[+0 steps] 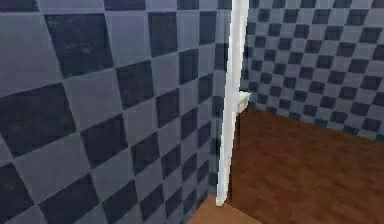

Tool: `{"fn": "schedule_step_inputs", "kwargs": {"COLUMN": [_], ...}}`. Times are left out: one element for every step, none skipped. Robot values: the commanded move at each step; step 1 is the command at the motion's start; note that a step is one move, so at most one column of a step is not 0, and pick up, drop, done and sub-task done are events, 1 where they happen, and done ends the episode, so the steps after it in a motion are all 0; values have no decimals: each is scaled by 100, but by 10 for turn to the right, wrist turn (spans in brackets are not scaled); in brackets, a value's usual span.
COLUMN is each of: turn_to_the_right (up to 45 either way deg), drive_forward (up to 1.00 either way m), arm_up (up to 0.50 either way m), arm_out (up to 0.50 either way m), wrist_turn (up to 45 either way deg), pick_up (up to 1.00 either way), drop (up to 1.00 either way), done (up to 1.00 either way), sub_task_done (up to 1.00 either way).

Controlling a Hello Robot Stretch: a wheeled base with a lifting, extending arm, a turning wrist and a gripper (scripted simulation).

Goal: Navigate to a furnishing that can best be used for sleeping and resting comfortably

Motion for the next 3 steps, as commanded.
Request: {"fn": "schedule_step_inputs", "kwargs": {"turn_to_the_right": [300,0,30], "drive_forward": [0,100,0], "arm_up": [0,0,0], "arm_out": [0,0,0], "wrist_turn": [0,0,0], "pick_up": [0,0,0], "drop": [0,0,0], "done": [0,0,0], "sub_task_done": [0,0,0]}}
